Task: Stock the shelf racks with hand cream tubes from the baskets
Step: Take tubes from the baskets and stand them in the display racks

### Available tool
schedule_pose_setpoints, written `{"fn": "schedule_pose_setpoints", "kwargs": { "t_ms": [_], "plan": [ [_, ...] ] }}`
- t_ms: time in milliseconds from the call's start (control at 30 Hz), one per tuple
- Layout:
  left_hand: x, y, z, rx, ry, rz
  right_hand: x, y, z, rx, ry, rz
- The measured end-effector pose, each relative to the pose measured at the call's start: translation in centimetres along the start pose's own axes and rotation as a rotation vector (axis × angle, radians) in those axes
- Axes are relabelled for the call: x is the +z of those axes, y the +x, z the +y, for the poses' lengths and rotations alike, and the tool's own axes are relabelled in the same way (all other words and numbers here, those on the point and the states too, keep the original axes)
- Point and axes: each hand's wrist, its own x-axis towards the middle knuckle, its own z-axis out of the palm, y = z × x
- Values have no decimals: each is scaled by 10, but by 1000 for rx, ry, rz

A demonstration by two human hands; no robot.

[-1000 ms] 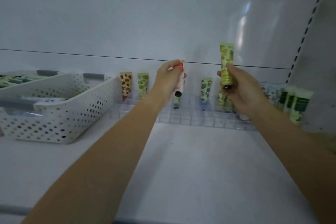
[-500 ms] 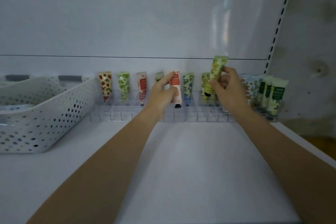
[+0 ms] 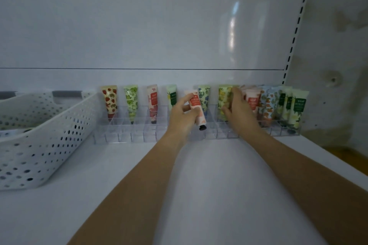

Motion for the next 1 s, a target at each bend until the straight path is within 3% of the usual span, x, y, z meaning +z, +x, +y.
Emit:
{"fn": "schedule_pose_setpoints", "kwargs": {
  "t_ms": [233,333,433,567,733,933,1000],
  "plan": [
    [-1,0,1,-16,-74,-17,1,-3,-2,7,-138,-66],
    [0,-1,3,-3,-98,-38,-4,-7,-7,-72,-162,63],
    [2,-4,4,-5,-82,-73,-13,-8,-17,-149,79,157],
    [-1,-6,5,-16,-43,-107,-16,-16,-29,-13,416,-124],
    [-2,-12,8,-36,-39,-170,-13,-21,-27,19,548,-284],
    [9,-26,13,2,-43,-287,-18,-21,-20,21,439,-181],
    [10,-30,13,88,74,-302,-22,-20,-17,52,475,-126]
  ]
}}
